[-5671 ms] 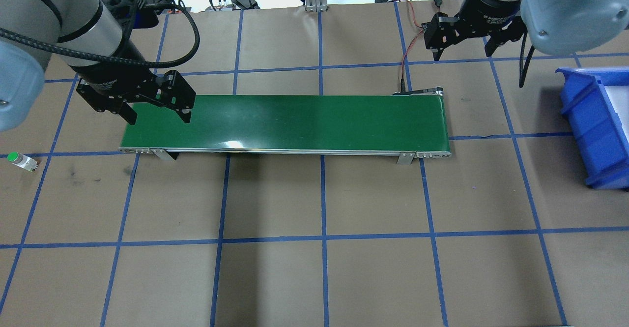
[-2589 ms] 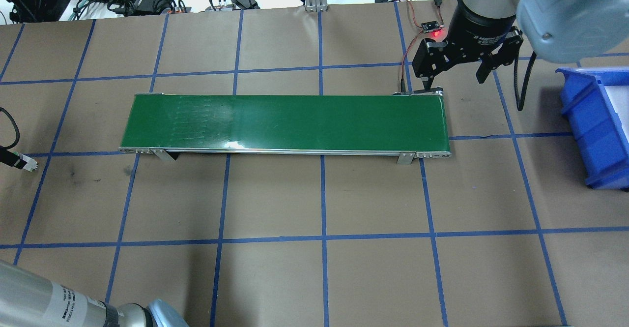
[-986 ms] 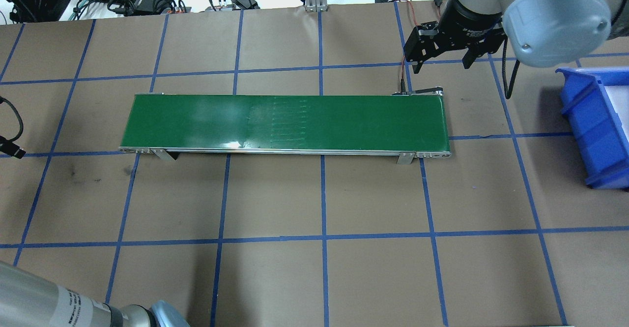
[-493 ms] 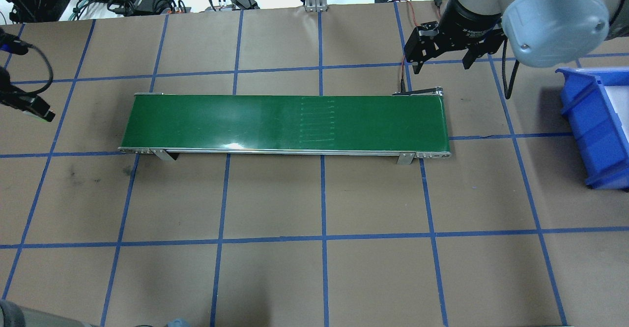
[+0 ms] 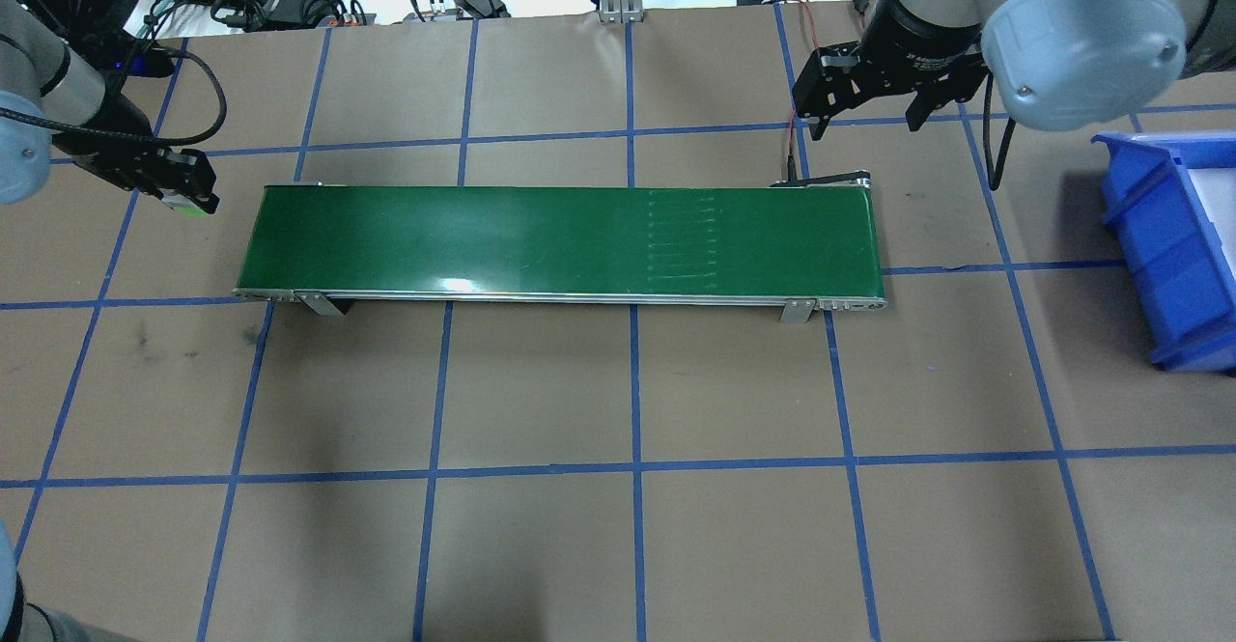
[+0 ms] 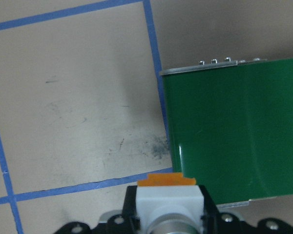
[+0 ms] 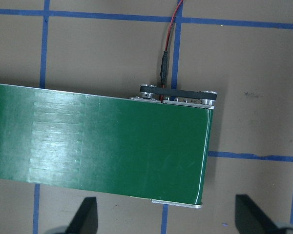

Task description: Move button from left to right

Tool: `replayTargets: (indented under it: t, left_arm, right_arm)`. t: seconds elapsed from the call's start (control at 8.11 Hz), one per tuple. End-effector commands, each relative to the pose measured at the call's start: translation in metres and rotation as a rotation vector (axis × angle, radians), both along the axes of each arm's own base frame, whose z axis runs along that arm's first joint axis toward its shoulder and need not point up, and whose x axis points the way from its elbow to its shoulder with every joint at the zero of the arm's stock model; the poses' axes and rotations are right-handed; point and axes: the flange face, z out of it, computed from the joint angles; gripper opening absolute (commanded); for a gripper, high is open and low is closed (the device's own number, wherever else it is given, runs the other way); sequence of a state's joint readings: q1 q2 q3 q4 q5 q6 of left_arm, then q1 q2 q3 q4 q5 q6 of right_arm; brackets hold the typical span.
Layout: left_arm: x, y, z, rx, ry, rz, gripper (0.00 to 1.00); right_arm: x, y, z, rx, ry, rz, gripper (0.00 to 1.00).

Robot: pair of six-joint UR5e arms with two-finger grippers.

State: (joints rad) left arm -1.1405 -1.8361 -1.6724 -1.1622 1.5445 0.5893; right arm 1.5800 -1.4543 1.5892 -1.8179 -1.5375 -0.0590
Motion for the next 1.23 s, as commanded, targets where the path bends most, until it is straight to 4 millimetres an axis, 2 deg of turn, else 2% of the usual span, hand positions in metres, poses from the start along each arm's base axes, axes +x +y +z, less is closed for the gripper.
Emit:
replayTargets:
  t: [0.0,0.25,0.49,0.62,1.11]
  left_arm:
    - [-0.041,-0.010,-0.009,0.012,0.007,0.029,0.00]
    - [-0.045,-0.013,-0.021,0.031,0.014,0.033,0.00]
    - [-0.042,-0.023,-0.040,0.028,0.013,0.019,0.00]
    - [-0.041,-0.025,-0.046,0.030,0.013,0.016,0.00]
    - [-0.041,-0.025,-0.050,0.036,0.015,0.012,0.00]
  right_arm:
    - [0.000,-0.003,0.003,-0.032,-0.002,0.000,1.00]
    - [0.005,-0.015,-0.003,-0.069,-0.051,-0.004,1.00]
    - [0.005,-0.036,-0.032,-0.063,-0.054,-0.005,1.00]
    - [0.007,-0.040,-0.037,-0.063,-0.073,0.001,1.00]
    - [0.007,-0.044,-0.048,-0.045,-0.077,0.005,1.00]
